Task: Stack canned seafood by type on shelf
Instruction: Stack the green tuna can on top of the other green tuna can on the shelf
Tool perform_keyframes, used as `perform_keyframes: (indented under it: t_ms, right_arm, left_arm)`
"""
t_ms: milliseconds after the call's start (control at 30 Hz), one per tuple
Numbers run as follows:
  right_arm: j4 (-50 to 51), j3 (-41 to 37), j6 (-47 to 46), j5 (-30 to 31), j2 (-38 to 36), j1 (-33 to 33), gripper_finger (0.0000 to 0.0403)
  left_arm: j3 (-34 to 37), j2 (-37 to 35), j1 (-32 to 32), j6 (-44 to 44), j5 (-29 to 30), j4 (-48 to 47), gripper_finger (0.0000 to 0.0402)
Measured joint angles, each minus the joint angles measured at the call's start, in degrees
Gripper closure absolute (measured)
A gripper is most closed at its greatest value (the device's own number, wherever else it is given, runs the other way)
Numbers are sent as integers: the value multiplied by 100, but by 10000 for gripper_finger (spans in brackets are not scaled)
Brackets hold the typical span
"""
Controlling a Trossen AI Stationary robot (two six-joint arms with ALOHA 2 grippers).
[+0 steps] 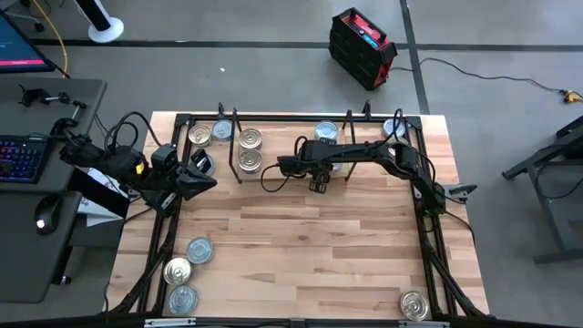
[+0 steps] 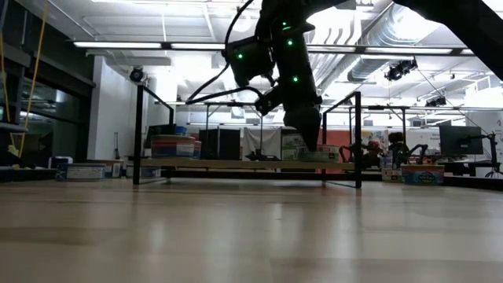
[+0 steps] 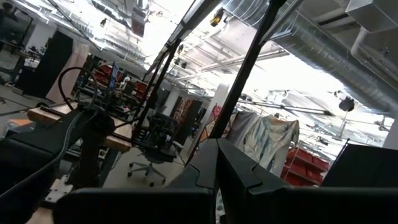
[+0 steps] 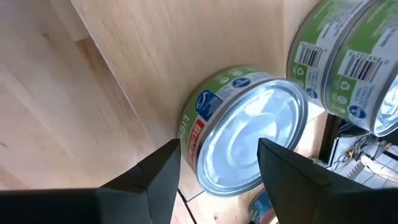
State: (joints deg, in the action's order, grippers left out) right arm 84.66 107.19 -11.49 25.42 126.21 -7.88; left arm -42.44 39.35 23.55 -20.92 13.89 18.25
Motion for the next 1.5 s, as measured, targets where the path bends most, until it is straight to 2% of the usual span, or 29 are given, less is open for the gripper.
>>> perform_keyframes:
  t_ms: [100,200,333,467,567,700,800,900,967,1067,1200,1300,1367,1433,1500]
  right_arm:
    - [63,155,121,256,-1,0,187]
    - [203,411,217,145,0,-13,177]
    - [158,875,428,-941,-25,87,175]
    - [-382,971,229,-2021,-274,668,188]
    - [-1022,399,-170,-2493,-636,1307,204]
    - [-1622,-1109,-1372,-3230,-1255,2179,226]
    - [-1895,-2528,-2759,-3867,-1986,2847,246]
    - [-2458,-3779,-4795,-4192,-2936,3507,272]
    - [-2730,-4436,-6436,-3846,-3629,3779,294]
    - [-2924,-5169,-8546,-2487,-4519,3672,333]
    - [-2183,-5836,-10128,-683,-5379,2846,392]
    - [-1610,-6252,-10555,189,-5926,1829,393]
    - [-1582,-6547,-10455,558,-6273,1028,399]
    - [-1970,-6847,-10076,821,-6549,184,401]
    - [-2808,-7103,-9417,891,-6737,-676,400]
  left_arm:
    - [0,0,0,-1,0,-1,402]
    - [0,0,0,-3,0,-1,401]
    - [0,-1,0,-3,0,-24,401]
    - [2,0,0,-47,-2,-242,402]
    - [2,0,1,-126,-2,-399,401]
    - [2,2,1,-252,-2,-523,402]
    - [2,0,2,-304,-2,-515,402]
    - [2,1,0,-349,-2,-524,401]
    - [2,0,2,-342,-2,-517,401]
    - [2,1,-23,-304,-1,-488,402]
    - [2,0,-158,-213,33,-463,402]
    - [2,2,-270,-239,292,-456,402]
    - [2,0,-343,-286,527,-455,401]
    - [2,0,-400,-341,740,-455,402]
    - [2,0,-447,-380,936,-453,402]
